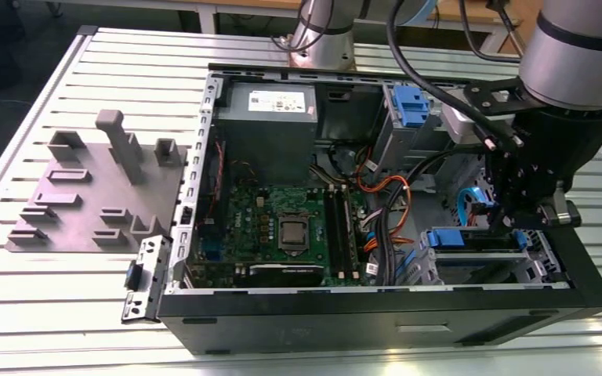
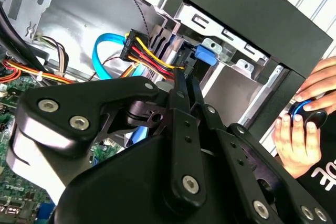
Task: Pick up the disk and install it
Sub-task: 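Insert the first disk wire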
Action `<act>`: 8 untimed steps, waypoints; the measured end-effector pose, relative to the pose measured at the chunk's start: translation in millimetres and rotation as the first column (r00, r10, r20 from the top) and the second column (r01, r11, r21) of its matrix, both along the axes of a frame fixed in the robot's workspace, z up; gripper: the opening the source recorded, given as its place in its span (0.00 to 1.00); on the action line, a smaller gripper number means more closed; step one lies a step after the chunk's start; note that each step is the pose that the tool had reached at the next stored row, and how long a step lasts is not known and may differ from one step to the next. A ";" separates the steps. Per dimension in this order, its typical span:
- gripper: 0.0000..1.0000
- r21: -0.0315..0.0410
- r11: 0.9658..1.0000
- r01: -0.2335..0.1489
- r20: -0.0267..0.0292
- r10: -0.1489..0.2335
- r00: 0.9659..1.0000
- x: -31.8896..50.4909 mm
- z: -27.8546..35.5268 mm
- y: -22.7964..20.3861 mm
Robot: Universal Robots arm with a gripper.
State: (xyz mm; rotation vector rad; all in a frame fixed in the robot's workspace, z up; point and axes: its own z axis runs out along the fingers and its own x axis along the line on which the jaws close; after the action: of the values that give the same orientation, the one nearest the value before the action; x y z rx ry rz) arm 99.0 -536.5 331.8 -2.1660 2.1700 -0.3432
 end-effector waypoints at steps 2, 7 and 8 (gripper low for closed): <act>0.16 0.001 1.000 -0.003 0.005 0.003 1.000 -1.4 -0.6 0.0; 0.16 0.003 1.000 -0.006 0.012 0.006 1.000 -2.2 -2.0 0.0; 0.16 0.003 1.000 -0.006 0.014 0.006 1.000 -2.4 -2.3 0.0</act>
State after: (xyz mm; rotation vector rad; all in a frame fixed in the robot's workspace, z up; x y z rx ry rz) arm 96.6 -536.5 329.5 -2.1620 2.1549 -0.3535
